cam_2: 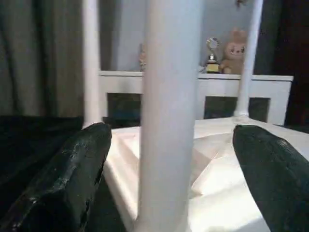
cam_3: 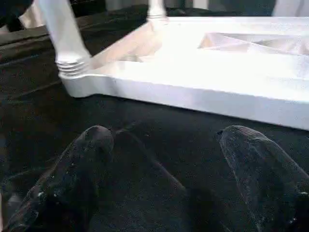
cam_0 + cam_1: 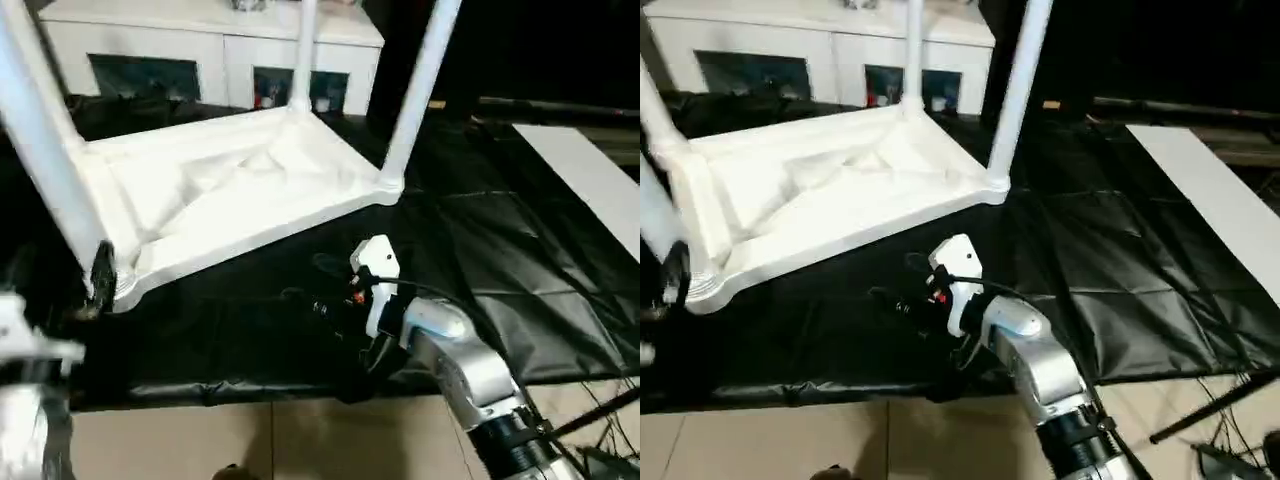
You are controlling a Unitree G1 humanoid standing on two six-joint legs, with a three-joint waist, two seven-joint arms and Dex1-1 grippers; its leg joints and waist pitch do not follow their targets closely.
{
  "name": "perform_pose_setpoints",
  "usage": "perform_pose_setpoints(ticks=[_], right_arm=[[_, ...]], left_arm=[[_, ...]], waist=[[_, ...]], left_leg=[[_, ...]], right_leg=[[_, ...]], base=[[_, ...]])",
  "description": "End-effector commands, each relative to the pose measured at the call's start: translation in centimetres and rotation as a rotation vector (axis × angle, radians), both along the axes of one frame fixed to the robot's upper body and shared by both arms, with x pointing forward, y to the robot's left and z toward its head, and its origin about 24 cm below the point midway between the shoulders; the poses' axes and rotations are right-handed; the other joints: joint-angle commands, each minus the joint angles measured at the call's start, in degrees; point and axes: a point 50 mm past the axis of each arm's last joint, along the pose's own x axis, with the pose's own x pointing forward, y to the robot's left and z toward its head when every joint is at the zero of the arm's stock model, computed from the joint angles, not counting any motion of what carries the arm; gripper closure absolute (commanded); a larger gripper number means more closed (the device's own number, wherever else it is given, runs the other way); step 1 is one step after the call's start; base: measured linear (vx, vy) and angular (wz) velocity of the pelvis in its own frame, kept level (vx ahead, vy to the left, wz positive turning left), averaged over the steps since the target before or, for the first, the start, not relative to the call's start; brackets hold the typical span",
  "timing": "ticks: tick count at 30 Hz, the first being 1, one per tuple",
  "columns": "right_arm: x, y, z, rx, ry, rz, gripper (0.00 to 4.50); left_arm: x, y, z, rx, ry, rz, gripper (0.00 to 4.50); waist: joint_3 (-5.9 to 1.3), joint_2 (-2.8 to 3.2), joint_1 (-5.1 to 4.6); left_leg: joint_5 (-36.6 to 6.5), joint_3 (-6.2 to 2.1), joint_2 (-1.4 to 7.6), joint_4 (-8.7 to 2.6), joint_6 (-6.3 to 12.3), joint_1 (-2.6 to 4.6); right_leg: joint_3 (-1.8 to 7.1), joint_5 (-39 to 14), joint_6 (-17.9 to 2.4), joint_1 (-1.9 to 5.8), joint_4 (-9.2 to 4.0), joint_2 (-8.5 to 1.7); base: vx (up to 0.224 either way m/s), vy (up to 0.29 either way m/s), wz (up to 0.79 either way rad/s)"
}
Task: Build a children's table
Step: Rotate table base
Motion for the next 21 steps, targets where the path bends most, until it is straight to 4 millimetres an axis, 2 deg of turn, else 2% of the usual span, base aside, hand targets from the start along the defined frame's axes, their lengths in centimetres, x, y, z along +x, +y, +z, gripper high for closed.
perform_pose_setpoints(ticks=[1, 2, 5, 8, 10, 12, 13, 14, 15, 16, 17, 18, 19, 21], right_arm=[[0.3, -0.2, 0.4, 0.017, -0.012, -0.013, 0.55], [0.4, -0.1, 0.4, 0.019, -0.013, -0.012, 0.55], [0.5, 0.2, 0.6, 0.025, -0.022, 0.004, 0.55], [0.6, 0.5, 0.7, 0.025, -0.028, 0.021, 0.55], [0.6, 0.7, 0.7, 0.017, -0.035, 0.029, 0.55], [0.9, 0.4, 0.6, 0.002, -0.039, 0.001, 0.55], [0.9, 0.4, 0.6, 0.002, -0.039, 0.0, 0.55], [1.2, 0.1, 0.4, -0.012, -0.039, -0.033, 0.55], [1.7, -0.6, 0.0, -0.06, -0.028, -0.097, 0.55], [2.6, -1.8, -0.7, -0.117, -0.008, -0.213, 0.55], [2.8, -2.2, -0.8, -0.131, -0.001, -0.25, 0.55], [3.2, -2.7, -1.0, -0.148, 0.009, -0.298, 0.55], [3.9, -4.3, -1.4, -0.187, 0.026, -0.414, 0.55], [4.3, -5.1, -1.6, -0.215, 0.032, -0.475, 0.55]], left_arm=[[0.8, 0.4, -0.1, -0.02, 0.02, 0.01, 0.0], [1.4, 0.5, 0.1, -0.035, 0.022, -0.013, 0.0], [3.4, 1.4, 0.4, -0.03, 0.05, -0.031, 0.0], [4.2, 1.8, 0.5, -0.037, 0.07, -0.038, 0.0], [5.4, 1.3, 1.0, -0.104, 0.08, -0.157, 0.0], [5.5, -0.2, 1.2, -0.183, 0.101, -0.316, 0.0], [5.5, -0.2, 1.2, -0.184, 0.102, -0.322, 0.0], [5.3, -1.6, 1.3, -0.216, 0.129, -0.462, 0.0], [4.8, -3.1, 1.6, -0.227, 0.158, -0.608, 0.0], [4.1, -5.1, 2.1, -0.224, 0.191, -0.783, 0.0], [3.9, -5.6, 2.2, -0.222, 0.201, -0.83, 0.0], [3.6, -6.3, 2.3, -0.218, 0.213, -0.886, 0.0], [3.2, -7.9, 2.7, -0.201, 0.25, -1.005, 0.0], [3.2, -8.7, 2.9, -0.192, 0.264, -1.058, 0.0]], waist=[[-2.81, 1.47, -0.26], [-2.78, 1.41, -0.35], [-3.11, 1.45, -0.38], [-3.26, 1.39, -0.32], [-3.38, 1.78, -0.25], [-3.31, 1.7, 0.06], [-3.24, 1.74, 0.14], [-3.15, 1.87, 0.12], [-3.07, 2.14, 0.24], [-3.13, 2.01, 0.33], [-3.03, 2.21, 0.48], [-2.83, 2.28, 0.9], [-2.71, 2.37, 1.02], [-2.73, 2.26, 0.87]], left_leg=[[-14.1, -0.63, 1.97, -5.88, -3.08, 1.09], [-12.3, -0.63, 2.08, -5.99, -2.86, 0.81], [-10.7, -0.28, 1.72, -5.65, -2.88, 1.39], [-9.2, -0.27, 2.0, -5.64, -3.01, 1.35], [-8.5, -0.17, 1.85, -5.49, -3.27, 1.5], [-9.2, 0.04, 1.95, -5.6, -4.47, 1.66], [-9.5, 0.03, 1.95, -5.68, -4.56, 1.54], [-10.5, 0.15, 2.04, -5.77, -4.77, 1.75], [-11.3, 0.17, 2.02, -5.86, -4.83, 1.78], [-11.2, 0.17, 2.06, -5.83, -5.24, 1.77], [-11.5, 0.35, 1.97, -6.0, -5.65, 1.9], [-13.3, 0.73, 2.04, -6.01, -5.96, 2.33], [-14.5, 0.93, 2.0, -6.02, -5.91, 2.47], [-14.7, 0.88, 1.91, -6.32, -6.17, 1.91]], right_leg=[[2.41, 4.5, -7.3, 0.76, -4.24, -4.02], [2.32, 6.3, -7.4, 0.96, -4.15, -4.07], [2.27, 8.3, -7.7, 0.71, -3.99, -3.74], [2.15, 11.3, -8.3, 0.97, -3.71, -3.88], [2.15, 12.4, -8.9, 0.9, -3.56, -3.85], [2.11, 10.9, -10.1, 0.69, -3.46, -3.97], [2.08, 10.5, -10.4, 0.7, -3.5, -3.88], [2.12, 9.6, -10.6, 0.57, -3.62, -3.86], [2.1, 8.2, -10.9, 0.44, -3.65, -3.72], [2.09, 7.8, -11.2, 0.49, -3.49, -3.81], [2.07, 5.8, -11.6, 0.17, -3.59, -3.58], [2.2, 3.6, -11.4, -0.22, -3.88, -3.41], [2.31, 2.5, -11.3, -0.44, -3.97, -3.34], [2.37, 0.4, -10.0, 0.18, -3.98, -3.5]], base=[[0.0, 0.0, 0.0], [0.0, 0.0, 0.0], [0.0, 0.0, 0.0], [0.0, 0.0, 0.0], [0.0, 0.0, 0.0], [0.0, 0.0, 0.0], [0.0, 0.0, 0.0], [0.0, 0.0, 0.0], [0.0, 0.0, 0.0], [0.0, 0.0, 0.0], [0.0, 0.0, 0.0], [0.0, 0.0, 0.0], [0.0, 0.0, 0.0], [0.0, 0.0, 0.0]])
